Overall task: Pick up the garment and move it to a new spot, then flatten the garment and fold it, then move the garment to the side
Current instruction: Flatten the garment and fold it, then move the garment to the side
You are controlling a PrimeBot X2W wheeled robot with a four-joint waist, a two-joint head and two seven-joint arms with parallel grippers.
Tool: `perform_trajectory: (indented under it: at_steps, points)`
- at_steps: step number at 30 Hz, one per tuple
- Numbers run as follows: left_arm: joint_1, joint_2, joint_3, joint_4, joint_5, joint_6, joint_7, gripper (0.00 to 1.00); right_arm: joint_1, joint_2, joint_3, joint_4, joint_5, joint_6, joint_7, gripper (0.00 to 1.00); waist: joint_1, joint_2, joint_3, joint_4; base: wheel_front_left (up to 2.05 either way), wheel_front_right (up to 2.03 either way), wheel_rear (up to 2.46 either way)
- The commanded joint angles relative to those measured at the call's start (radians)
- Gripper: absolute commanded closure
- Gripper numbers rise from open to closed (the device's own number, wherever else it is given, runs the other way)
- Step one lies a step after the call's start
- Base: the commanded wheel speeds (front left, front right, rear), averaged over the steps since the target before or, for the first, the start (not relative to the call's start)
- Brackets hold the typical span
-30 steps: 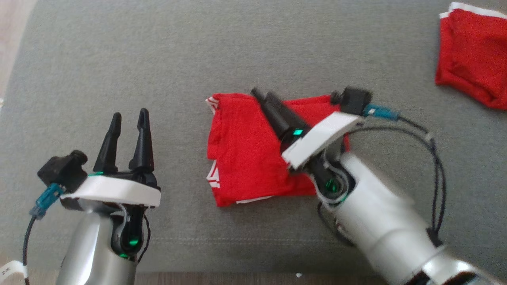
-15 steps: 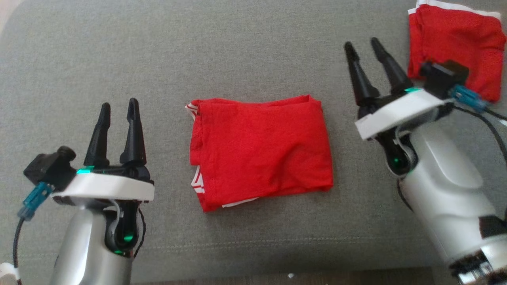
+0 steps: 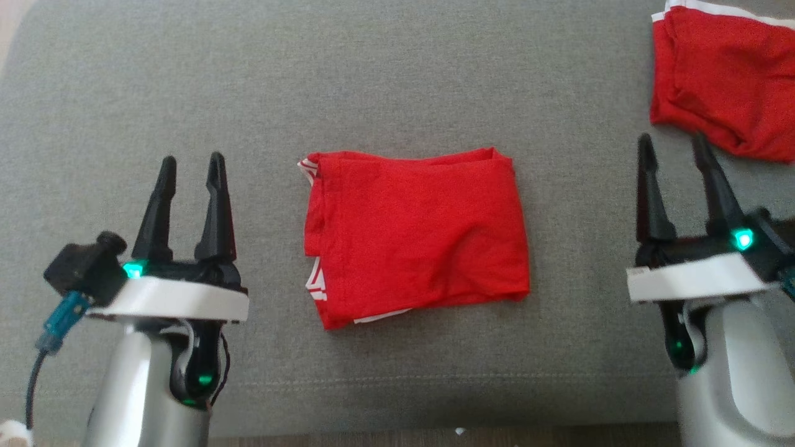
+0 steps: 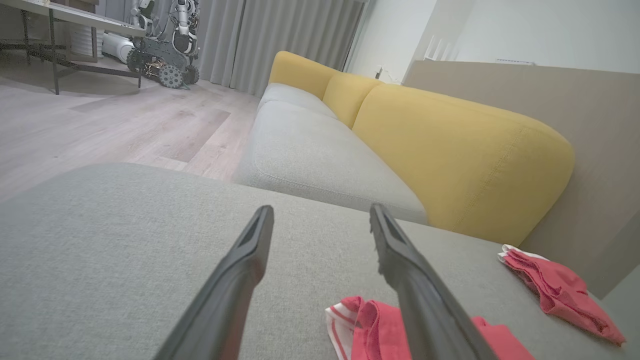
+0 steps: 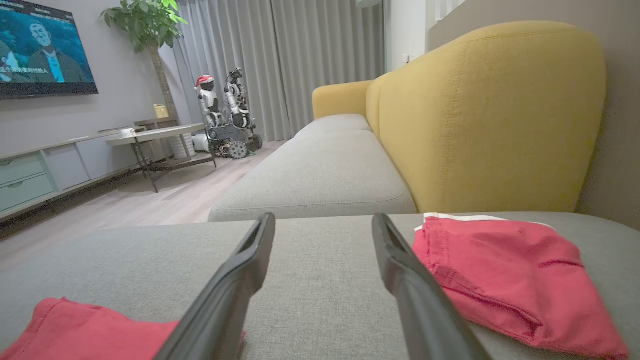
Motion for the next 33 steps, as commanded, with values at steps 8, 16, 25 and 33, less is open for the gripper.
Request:
perform_trajectory:
  at_steps: [8,16,25,33]
  points:
    - [0.041,-0.001,0.042,-0.072,0.097,-0.006,-0.012,0.00,0.088,0.047,-0.015,-0.125,-0.085,-0.001,-0.011,0.00,0.0000,0.0000,-0.010,0.013,0.00,0.00,0.00]
    - [0.048,-0.001,0.046,-0.095,0.101,-0.006,-0.012,0.00,0.094,0.060,-0.009,-0.123,-0.098,-0.001,-0.011,0.00,0.0000,0.0000,-0.012,0.015,0.00,0.00,0.00]
    - [0.047,-0.001,0.045,-0.092,0.095,-0.001,-0.012,0.00,0.092,0.065,-0.006,-0.118,-0.101,-0.001,-0.011,0.00,0.0000,0.0000,-0.015,0.015,0.00,0.00,0.00]
    - [0.040,-0.001,0.043,-0.092,0.093,0.002,-0.012,0.00,0.083,0.068,-0.005,-0.115,-0.095,-0.001,-0.011,0.00,0.0000,0.0000,-0.008,0.013,0.00,0.00,0.00]
